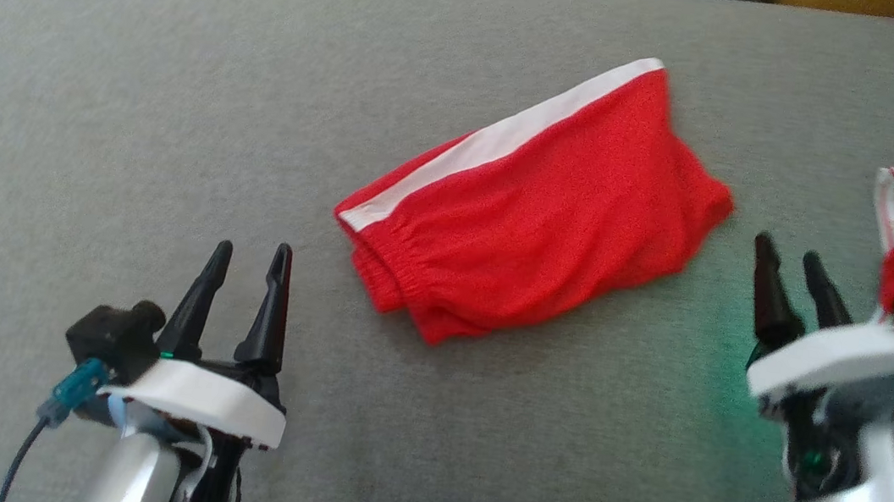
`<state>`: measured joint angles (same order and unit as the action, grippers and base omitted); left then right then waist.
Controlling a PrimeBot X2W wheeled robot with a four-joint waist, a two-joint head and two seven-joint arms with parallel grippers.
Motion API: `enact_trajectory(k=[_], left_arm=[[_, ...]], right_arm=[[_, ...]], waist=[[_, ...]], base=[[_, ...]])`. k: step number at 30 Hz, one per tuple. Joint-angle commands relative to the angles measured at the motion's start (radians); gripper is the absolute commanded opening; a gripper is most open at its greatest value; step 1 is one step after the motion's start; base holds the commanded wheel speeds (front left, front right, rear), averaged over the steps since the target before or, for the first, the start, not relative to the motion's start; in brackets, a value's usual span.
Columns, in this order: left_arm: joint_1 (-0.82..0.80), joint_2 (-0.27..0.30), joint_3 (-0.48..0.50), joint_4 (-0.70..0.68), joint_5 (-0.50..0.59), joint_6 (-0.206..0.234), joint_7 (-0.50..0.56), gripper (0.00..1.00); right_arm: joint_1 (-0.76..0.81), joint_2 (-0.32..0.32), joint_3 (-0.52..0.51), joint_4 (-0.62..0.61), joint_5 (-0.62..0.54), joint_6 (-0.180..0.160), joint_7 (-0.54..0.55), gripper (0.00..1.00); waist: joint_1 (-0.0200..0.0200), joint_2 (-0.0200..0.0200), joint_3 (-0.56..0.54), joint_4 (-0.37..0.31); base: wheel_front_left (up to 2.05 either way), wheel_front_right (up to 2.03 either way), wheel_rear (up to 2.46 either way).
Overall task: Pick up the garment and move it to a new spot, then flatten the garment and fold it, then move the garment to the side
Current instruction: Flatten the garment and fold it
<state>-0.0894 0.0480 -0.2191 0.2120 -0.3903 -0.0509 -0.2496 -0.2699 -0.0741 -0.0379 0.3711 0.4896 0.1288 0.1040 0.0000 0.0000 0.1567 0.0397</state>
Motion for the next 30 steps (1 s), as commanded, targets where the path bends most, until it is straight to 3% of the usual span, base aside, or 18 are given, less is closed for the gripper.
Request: enact_trajectory(k=[1,14,30], left_arm=[[-0.044,0.002,0.023,-0.024,-0.008,-0.002,-0.012,1.0],[-0.066,0.002,-0.02,-0.016,-0.02,0.007,-0.012,1.0],[-0.081,0.002,-0.069,-0.019,-0.005,0.013,-0.012,1.0]], right_arm=[[-0.069,0.005,-0.003,-0.001,0.035,0.002,0.038,1.0],[-0.263,0.02,-0.169,0.286,0.086,0.002,0.224,1.0],[-0.344,0.024,-0.097,0.389,0.243,0.002,0.23,1.0]], waist=[[0.0,0.0,0.041,0.049],[0.0,0.0,0.072,0.134],[0.0,0.0,0.088,0.149]], base=[[0.0,0.0,0.0],[0.0,0.0,0.0],[0.0,0.0,0.0]])
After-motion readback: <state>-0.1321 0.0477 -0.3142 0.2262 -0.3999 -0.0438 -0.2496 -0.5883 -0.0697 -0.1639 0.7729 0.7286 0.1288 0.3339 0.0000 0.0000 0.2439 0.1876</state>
